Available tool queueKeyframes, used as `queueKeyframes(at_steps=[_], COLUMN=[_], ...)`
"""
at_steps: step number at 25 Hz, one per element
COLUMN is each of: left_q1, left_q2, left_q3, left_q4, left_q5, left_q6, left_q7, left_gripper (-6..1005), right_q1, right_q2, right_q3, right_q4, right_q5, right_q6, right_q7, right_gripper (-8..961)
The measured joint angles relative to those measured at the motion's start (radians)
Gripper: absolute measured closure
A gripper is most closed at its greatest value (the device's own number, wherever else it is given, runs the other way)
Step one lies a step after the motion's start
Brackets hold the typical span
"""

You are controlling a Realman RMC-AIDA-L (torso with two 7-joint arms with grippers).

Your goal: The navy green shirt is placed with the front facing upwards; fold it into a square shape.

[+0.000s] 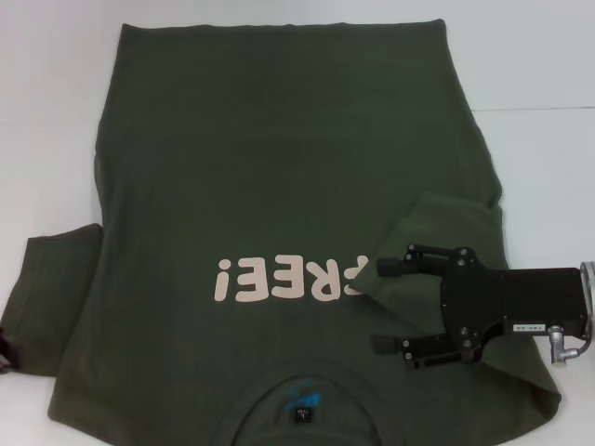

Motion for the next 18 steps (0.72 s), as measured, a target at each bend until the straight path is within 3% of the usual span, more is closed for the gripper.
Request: queueKeyframes(at_steps=[18], left_q1=[-0.011], left_q2=[-0.008], left_q3=[0.036], left_q4=[0.016], left_q5=[-0.005], left_q6=[-0.001], left_q7=[-0.006], left_gripper=[957], right_q1=[0.009], right_q2=[0.000], right_q3=[-0.001], right_q4=[0.001], right_q5=[0.002], right_q6=[0.006], right_q7=[-0.003], right_gripper=[78])
